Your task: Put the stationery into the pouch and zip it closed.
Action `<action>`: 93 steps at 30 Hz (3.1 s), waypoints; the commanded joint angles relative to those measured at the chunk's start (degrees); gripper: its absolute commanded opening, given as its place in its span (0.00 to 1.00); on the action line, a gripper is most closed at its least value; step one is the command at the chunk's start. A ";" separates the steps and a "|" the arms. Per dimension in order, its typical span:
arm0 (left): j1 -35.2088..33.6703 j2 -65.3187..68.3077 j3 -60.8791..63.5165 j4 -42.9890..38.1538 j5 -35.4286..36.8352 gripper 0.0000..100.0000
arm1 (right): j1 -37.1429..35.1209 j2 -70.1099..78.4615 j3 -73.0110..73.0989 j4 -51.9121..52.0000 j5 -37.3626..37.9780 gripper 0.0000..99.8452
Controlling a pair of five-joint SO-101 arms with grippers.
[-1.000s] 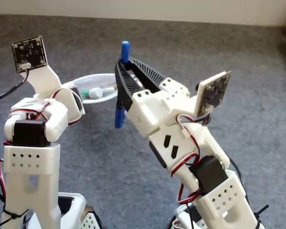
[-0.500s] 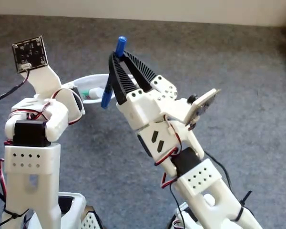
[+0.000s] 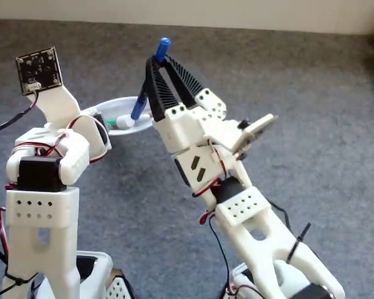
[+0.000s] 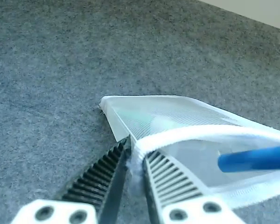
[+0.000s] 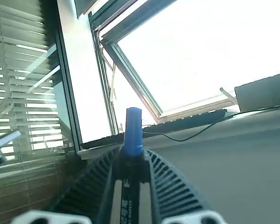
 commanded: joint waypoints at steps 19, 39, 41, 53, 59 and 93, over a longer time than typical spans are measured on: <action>1.27 -0.04 0.22 -0.79 -0.53 0.01 | -3.91 -21.67 8.04 37.49 -0.26 0.00; 1.27 -0.04 0.22 -0.79 -0.53 0.01 | -10.77 -16.57 8.13 38.29 7.47 0.00; 1.27 -0.04 0.22 -0.79 -0.53 0.01 | -11.82 -14.64 8.13 37.93 8.18 0.00; 1.19 -0.04 0.22 -0.79 -0.53 0.01 | -12.18 -14.02 7.08 38.37 8.35 0.19; 1.19 -0.04 0.22 -0.79 -0.53 0.01 | -12.18 -17.10 7.34 38.37 8.35 0.19; -1.89 -0.04 0.84 -0.79 -0.53 0.01 | 2.33 -31.25 -4.79 81.71 16.09 0.01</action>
